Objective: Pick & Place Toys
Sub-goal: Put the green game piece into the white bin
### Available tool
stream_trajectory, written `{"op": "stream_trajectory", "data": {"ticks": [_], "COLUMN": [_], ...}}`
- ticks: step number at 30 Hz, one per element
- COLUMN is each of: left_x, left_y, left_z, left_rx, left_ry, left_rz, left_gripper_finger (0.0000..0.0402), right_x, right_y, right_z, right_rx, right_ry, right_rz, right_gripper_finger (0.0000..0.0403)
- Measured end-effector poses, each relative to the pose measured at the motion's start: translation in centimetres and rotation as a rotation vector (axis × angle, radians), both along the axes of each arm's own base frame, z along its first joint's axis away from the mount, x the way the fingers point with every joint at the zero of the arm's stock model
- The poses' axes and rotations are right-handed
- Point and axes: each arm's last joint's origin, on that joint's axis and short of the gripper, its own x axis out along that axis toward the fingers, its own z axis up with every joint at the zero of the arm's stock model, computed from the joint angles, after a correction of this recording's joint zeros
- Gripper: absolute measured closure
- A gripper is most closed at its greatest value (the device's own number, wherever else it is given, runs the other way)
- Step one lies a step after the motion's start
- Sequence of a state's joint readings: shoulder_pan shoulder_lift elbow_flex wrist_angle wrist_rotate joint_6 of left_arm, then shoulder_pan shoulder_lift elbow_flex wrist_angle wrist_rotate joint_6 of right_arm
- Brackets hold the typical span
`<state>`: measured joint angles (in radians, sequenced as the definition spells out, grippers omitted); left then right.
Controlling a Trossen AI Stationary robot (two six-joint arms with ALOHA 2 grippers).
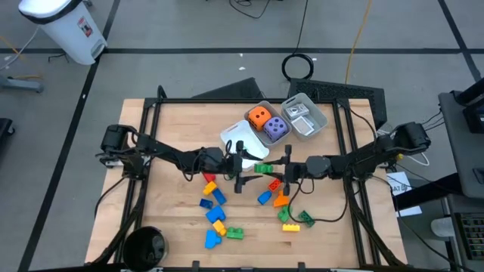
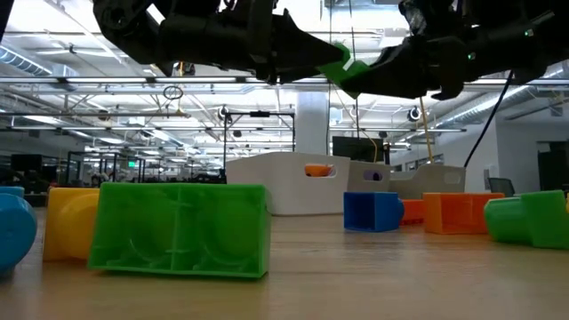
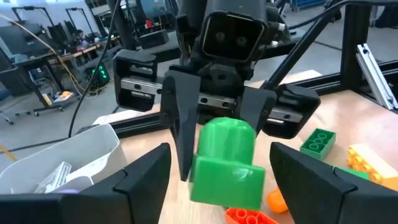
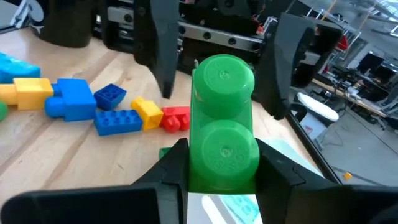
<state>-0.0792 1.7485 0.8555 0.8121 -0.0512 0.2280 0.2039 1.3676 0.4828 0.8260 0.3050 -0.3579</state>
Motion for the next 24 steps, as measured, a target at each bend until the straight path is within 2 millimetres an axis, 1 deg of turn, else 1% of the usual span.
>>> {"op": "stream_trajectory", "data": {"ticks": [2, 5, 13, 17, 21, 24], "left_x": [0.0, -0.1, 0.0, 0.0, -0.1, -0.4], "left_y": [0.0, 0.0, 0.0, 0.1, 0.1, 0.3], "left_z": [-0.2, -0.5, -0.3, -0.3, -0.1, 0.7], "left_rx": [0.007, 0.027, 0.042, 0.043, 0.043, 0.027], "left_ry": [0.016, 0.05, 0.03, 0.025, 0.01, -0.004], "left_rz": [-0.001, -0.001, -0.001, 0.004, 0.056, 0.12], "left_gripper_finger": [0.0134, 0.0162, 0.0267, 0.0269, 0.0269, 0.0267], "right_x": [0.1, 0.1, 0.1, 0.1, 0.1, 0.0], "right_y": [0.0, 0.1, 0.1, 0.1, 0.1, 0.0], "right_z": [0.0, 0.2, 0.2, 0.2, 0.2, 0.4], "right_rx": [0.001, 0.008, 0.027, 0.039, 0.035, 0.042], "right_ry": [-0.013, -0.028, -0.029, -0.027, -0.028, -0.038], "right_rz": [0.002, 0.037, 0.038, 0.037, 0.032, -0.043], "right_gripper_finger": [0.0305, 0.0303, 0.0302, 0.0301, 0.0297, 0.0282]}}
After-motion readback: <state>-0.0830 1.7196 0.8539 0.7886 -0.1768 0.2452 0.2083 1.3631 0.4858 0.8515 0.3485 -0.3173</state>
